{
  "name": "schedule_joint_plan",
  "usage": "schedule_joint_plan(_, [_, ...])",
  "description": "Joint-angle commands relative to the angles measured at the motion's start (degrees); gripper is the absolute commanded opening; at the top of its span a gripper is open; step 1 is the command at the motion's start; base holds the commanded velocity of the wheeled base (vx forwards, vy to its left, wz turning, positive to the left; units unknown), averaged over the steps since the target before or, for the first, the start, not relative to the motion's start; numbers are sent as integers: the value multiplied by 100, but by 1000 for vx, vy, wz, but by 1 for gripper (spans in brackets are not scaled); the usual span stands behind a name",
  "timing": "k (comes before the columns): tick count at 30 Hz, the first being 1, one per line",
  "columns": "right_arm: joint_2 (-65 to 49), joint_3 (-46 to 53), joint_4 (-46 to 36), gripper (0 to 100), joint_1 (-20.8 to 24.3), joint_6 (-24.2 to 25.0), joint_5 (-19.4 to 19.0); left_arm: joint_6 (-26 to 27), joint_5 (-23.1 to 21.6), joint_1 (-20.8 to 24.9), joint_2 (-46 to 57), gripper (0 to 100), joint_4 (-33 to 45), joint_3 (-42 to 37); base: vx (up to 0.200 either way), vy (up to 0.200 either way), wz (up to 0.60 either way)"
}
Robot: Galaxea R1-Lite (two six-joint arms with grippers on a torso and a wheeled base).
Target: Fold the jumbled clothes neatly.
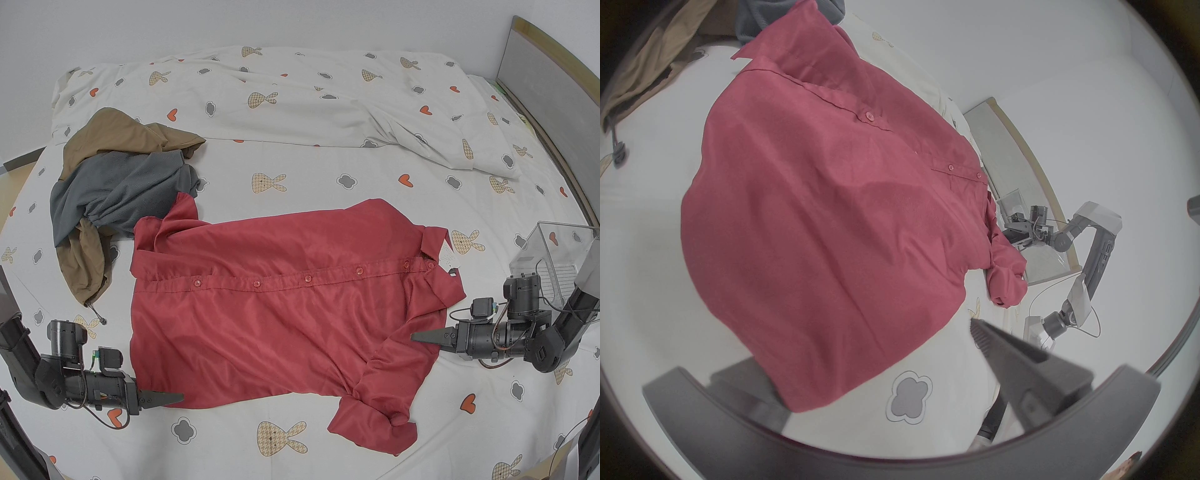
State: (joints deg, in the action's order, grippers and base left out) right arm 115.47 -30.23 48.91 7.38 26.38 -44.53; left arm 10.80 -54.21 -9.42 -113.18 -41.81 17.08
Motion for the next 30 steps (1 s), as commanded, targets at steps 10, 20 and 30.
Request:
schedule_joint_plan(10, [2,35,5,0,-70,51,-3,-8,7,-33,-90,0,-64,-108,0,0,0])
schedule_joint_plan(20, [-1589,782,-74,0,-905,728,-231,-1273,25,-411,1421,0,15,-328,0,0,0])
schedule_joint_plan(30, [-2758,1345,-1138,0,-1168,614,-363,-1520,25,-736,2784,0,1580,-108,0,0,0])
